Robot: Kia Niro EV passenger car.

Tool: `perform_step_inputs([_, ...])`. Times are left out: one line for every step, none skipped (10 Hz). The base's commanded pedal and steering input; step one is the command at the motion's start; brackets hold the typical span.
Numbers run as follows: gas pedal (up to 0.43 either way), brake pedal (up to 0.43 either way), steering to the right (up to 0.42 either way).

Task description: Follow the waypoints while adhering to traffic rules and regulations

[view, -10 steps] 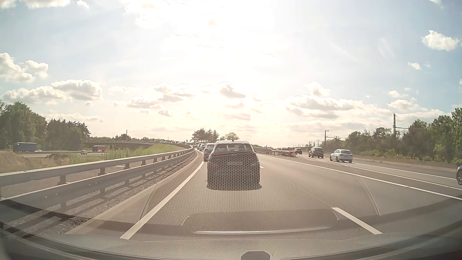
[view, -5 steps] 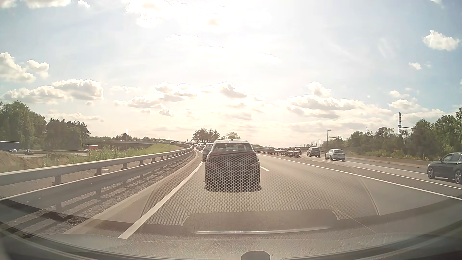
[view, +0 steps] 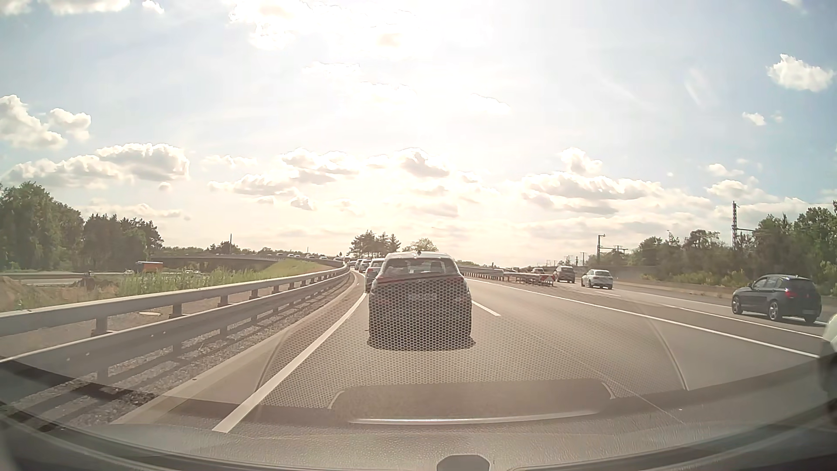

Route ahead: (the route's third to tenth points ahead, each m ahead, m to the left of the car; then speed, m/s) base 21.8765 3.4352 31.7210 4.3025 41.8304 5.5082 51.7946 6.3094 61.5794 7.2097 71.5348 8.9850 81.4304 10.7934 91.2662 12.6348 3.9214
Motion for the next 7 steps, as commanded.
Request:
perform_step_inputs([0.000,0.037,-0.011])
perform_step_inputs([0.000,0.043,-0.010])
perform_step_inputs([0.000,0.049,-0.010])
perform_step_inputs([0.000,0.061,-0.010])
perform_step_inputs([0.000,0.073,-0.010])
perform_step_inputs([0.000,0.079,-0.010])
perform_step_inputs([0.000,0.073,-0.010])
